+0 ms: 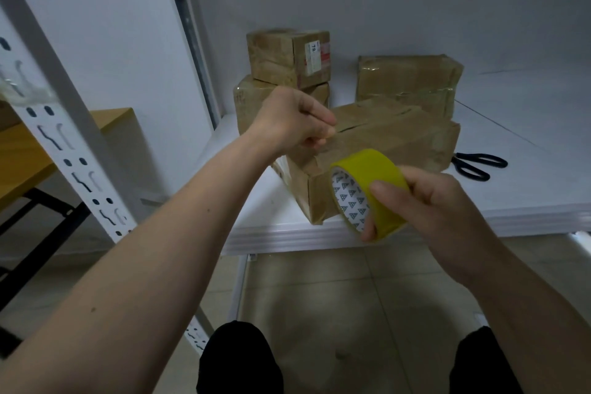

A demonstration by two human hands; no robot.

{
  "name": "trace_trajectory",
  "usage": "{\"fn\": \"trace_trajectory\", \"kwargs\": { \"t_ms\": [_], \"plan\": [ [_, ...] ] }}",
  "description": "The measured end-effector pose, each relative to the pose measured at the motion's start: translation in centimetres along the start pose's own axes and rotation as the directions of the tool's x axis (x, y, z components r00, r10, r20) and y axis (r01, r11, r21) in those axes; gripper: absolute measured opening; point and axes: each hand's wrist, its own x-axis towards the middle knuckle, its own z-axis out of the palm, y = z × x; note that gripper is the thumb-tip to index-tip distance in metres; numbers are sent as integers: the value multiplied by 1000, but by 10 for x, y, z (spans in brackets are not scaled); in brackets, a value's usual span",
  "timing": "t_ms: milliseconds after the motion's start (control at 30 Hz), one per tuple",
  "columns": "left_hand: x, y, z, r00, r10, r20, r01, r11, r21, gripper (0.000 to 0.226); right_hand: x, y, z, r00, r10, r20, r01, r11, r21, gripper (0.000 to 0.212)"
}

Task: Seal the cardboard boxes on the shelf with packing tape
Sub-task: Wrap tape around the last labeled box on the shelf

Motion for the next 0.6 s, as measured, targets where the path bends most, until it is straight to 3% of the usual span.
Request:
{"fn": "trace_trajectory", "kwargs": {
  "t_ms": [200, 300, 600],
  "plan": [
    [8, -12, 10, 997, 46, -58, -37, 988, 151, 14, 5, -7, 11, 995, 66, -75, -64, 998, 27, 38],
    [10, -20, 13, 997, 41, -71, -30, 988, 151, 21, 11, -13, 11, 989, 112, -93, -111, 994, 13, 34],
    [16, -29, 15, 991, 76, -108, -54, 980, 191, 14, 35, -37, 6, 980, 183, -79, -182, 983, 10, 25]
  ]
}}
